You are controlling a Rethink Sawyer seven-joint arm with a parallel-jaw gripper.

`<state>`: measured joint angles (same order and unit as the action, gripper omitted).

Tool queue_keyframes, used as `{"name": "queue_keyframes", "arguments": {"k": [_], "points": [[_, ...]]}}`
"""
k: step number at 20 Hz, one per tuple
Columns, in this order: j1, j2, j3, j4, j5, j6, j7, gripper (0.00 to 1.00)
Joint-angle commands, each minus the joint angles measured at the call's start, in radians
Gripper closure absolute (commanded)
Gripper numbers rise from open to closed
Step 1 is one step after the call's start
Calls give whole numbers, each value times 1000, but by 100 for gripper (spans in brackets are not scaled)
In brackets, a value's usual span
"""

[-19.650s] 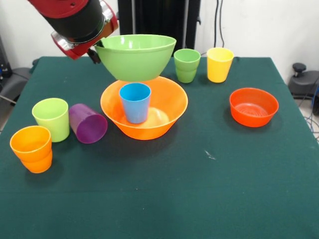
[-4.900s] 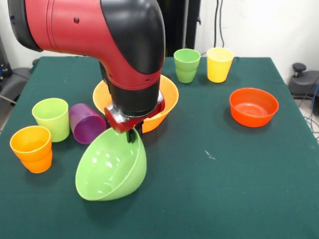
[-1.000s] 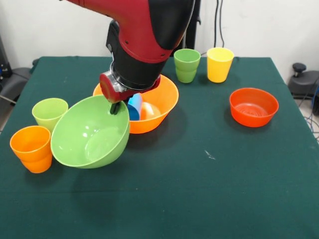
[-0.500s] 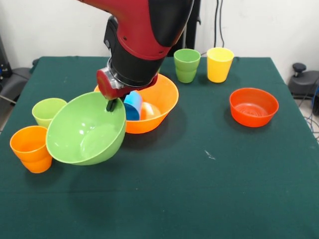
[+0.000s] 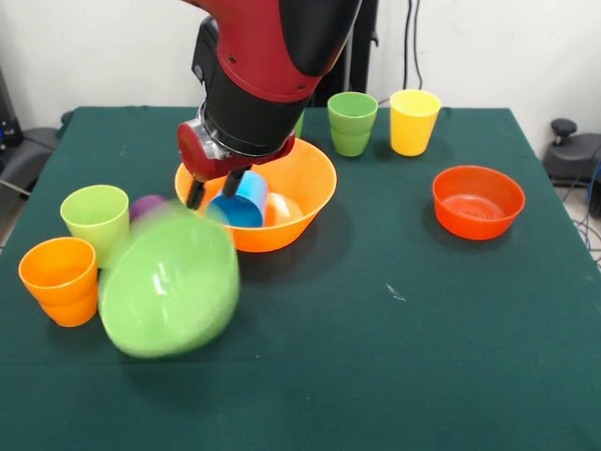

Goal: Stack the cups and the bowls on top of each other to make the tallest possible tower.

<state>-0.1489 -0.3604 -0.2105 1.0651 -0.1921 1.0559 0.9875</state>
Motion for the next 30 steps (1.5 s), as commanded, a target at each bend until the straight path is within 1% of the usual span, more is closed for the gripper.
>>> {"name": "queue_keyframes", "arguments": {"k": [1, 7, 13, 16, 18, 20, 21, 23, 25, 27, 29, 30], "points": [[9, 15, 60, 5, -3, 75, 118, 0], [7, 22, 64, -9, 0, 88, 111, 0], [-14, 29, 83, 1, 11, 53, 104, 0], [-38, 66, 104, -20, 31, 80, 99, 0], [-53, 100, 120, -41, 39, 92, 86, 0], [-67, 120, 136, -55, 35, 108, 42, 0], [-80, 122, 148, -57, 32, 131, -1, 0], [-98, 110, 168, -55, 37, 156, -47, 0], [-124, 51, 191, -3, 37, 159, -117, 0], [-141, 11, 202, 23, 32, 162, -145, 0], [-145, 20, 204, 26, 22, 150, -119, 0], [-140, 43, 203, 8, 13, 151, -98, 0]]}}
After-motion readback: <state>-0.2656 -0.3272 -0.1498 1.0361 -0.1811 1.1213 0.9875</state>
